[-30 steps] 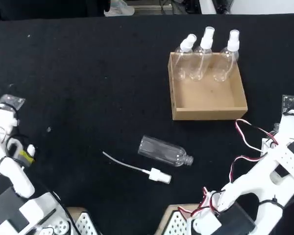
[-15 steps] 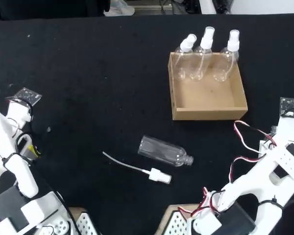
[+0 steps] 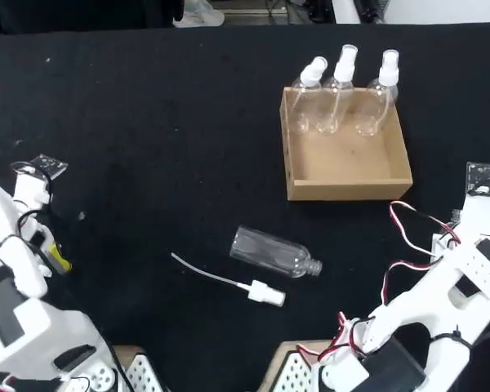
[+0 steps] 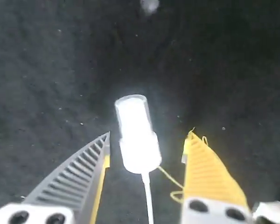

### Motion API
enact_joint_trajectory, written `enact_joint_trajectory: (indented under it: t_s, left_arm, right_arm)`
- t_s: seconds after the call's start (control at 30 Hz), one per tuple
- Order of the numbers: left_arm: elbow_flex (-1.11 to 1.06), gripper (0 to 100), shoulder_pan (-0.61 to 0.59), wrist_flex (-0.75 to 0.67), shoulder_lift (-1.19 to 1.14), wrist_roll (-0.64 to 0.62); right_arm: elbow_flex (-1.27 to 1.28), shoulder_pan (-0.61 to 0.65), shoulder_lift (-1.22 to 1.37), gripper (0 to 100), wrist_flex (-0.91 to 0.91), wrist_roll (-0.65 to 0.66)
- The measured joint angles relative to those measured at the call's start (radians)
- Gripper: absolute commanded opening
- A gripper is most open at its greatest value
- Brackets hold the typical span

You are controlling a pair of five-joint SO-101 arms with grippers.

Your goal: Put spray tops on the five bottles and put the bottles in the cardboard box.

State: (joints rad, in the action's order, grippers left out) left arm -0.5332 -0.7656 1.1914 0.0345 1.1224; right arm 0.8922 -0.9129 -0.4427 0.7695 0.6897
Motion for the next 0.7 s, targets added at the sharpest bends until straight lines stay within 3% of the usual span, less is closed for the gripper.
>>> enact_joint_trajectory:
  t_s: [0.7]
  left_arm:
    - [0.066,24,0.0,0.035,-0.143,0.0]
  right_arm:
    - [0.0,0.0,0.0,1.1,0.0,0.0]
